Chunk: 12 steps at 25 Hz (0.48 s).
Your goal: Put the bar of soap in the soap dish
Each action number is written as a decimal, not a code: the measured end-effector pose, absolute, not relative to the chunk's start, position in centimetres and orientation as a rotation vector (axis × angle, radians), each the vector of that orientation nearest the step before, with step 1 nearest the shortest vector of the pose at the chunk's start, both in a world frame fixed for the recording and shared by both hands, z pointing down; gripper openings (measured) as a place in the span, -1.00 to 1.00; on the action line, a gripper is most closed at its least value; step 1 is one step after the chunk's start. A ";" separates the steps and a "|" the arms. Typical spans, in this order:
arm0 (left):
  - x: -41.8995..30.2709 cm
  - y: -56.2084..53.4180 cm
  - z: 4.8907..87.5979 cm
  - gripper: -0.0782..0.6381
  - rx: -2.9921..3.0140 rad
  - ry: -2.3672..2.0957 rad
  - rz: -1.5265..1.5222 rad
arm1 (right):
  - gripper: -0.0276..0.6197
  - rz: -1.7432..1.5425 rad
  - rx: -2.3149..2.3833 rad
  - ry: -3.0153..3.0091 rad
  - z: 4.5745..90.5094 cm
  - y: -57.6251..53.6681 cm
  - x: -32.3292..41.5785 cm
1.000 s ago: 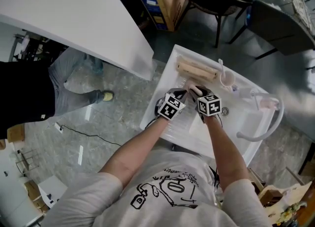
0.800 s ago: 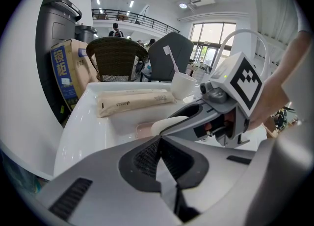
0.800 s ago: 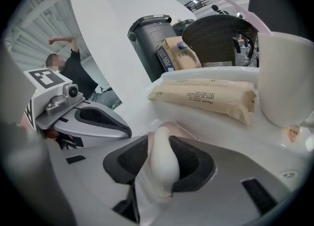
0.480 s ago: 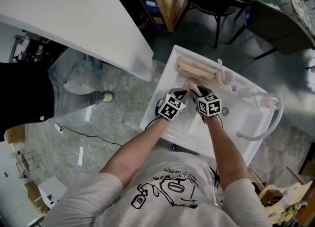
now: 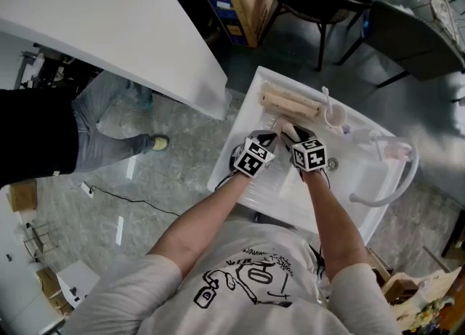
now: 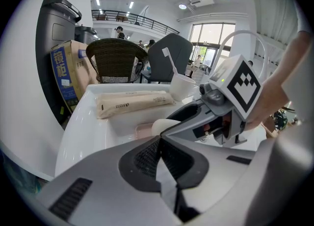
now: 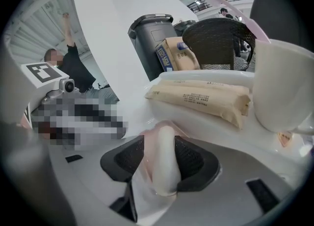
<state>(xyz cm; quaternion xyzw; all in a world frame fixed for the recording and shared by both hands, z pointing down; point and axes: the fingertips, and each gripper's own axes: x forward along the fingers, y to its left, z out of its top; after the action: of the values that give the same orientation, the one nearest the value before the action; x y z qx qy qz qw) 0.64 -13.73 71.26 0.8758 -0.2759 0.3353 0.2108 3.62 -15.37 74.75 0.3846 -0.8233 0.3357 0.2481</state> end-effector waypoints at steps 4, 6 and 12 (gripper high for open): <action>0.7 -13.8 71.3 -0.77 2.433 -0.769 0.929 | -0.32 0.910 1.052 -2.236 74.8 -15.4 3.7; 0.6 -13.7 71.4 -0.77 2.434 -0.765 0.931 | -0.30 0.905 1.055 -2.231 74.9 -15.5 3.8; 0.3 -13.7 71.4 -0.77 2.428 -0.771 0.933 | -0.25 0.889 1.056 -2.223 74.9 -15.5 3.9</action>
<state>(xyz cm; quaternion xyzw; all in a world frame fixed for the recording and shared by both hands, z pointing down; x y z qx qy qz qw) 0.35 -13.72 71.38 0.8744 -0.2778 0.3361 0.2126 3.86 -15.51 74.86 0.3899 -0.8204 0.3283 0.2593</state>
